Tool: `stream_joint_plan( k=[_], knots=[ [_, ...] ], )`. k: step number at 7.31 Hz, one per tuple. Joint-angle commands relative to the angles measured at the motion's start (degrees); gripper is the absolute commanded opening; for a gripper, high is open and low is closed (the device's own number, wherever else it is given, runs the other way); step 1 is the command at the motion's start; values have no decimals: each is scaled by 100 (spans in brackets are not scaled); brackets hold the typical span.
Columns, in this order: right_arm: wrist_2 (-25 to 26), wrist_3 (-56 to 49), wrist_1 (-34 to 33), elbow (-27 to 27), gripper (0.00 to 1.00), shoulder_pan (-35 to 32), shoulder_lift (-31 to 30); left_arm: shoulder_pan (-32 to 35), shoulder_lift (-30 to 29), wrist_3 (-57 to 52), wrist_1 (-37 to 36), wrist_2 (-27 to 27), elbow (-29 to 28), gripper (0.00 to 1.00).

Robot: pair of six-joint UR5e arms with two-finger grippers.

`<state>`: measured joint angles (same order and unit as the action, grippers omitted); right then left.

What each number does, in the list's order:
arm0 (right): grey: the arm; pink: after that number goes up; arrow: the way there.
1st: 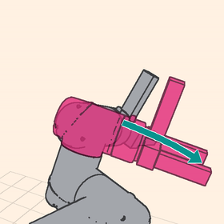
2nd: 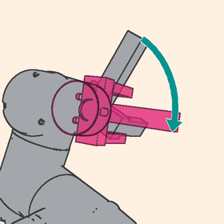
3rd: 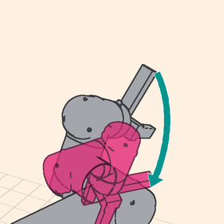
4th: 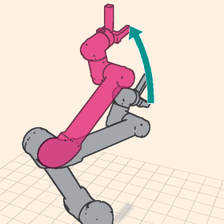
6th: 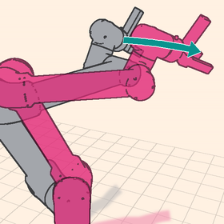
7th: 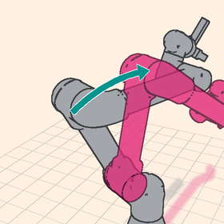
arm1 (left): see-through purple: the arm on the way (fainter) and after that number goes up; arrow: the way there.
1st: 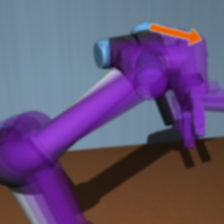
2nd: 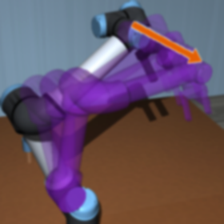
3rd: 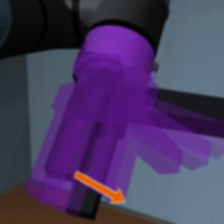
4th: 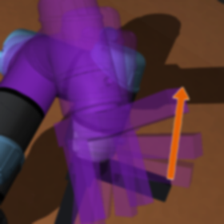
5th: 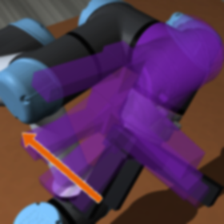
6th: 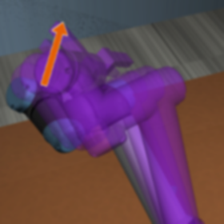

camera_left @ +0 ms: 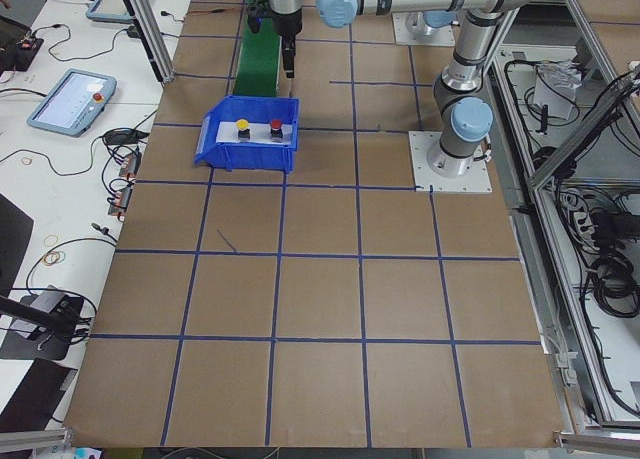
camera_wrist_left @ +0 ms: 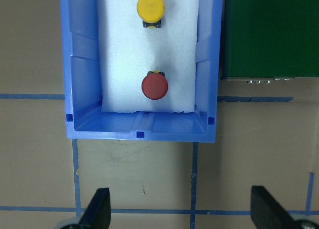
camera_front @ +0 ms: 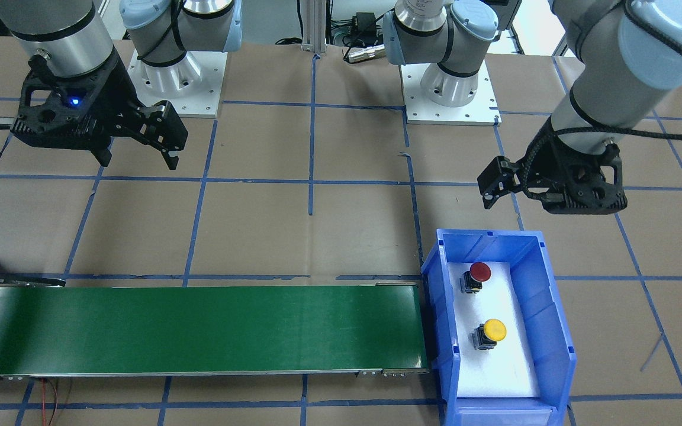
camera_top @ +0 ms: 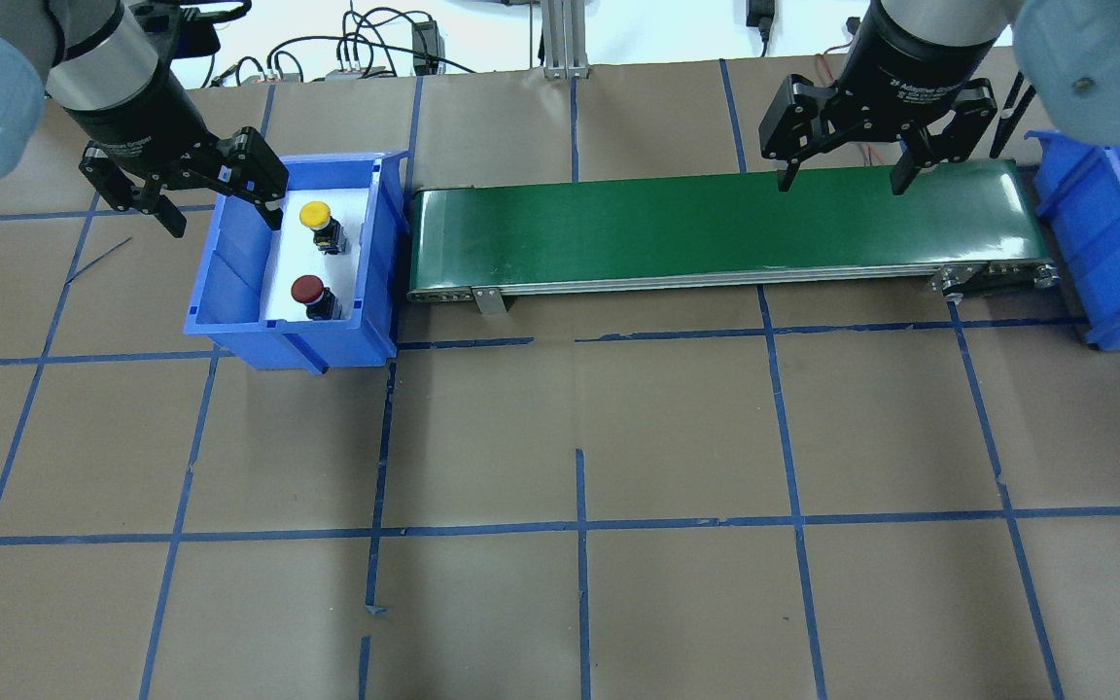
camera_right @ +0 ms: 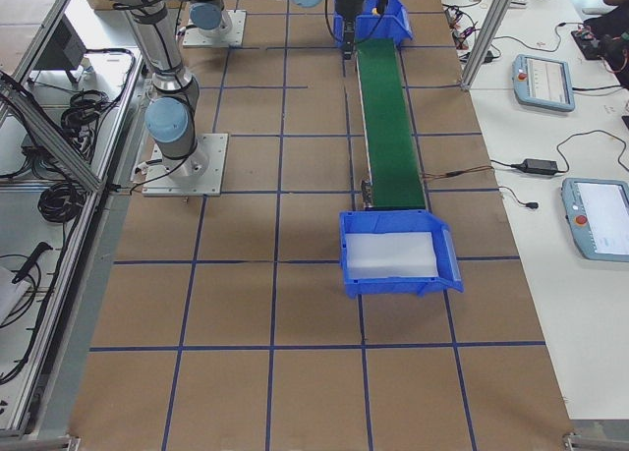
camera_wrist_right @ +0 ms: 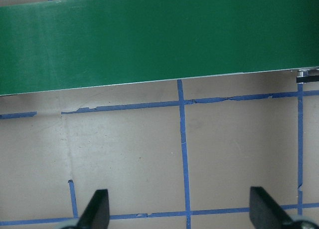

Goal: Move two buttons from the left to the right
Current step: 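Lower the left gripper into the blue bin toward the red button, then grasp the red push-button with the left gripper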

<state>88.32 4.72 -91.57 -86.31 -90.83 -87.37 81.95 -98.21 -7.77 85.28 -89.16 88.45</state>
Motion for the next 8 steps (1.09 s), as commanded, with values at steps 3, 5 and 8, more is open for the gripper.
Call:
stream_joint_plan(
  k=[3,5,8],
  knots=[
    [1,3,-1,9,100,-14,1,-101,-760,-488,-714,659,85,100],
    [-8,3,-10,17,100,-14,1,-109,-874,-585,-951,418,268,100],
    [-17,3,-1,17,100,-14,1,-109,-1200,-620,-1637,268,498,100]
  ],
)
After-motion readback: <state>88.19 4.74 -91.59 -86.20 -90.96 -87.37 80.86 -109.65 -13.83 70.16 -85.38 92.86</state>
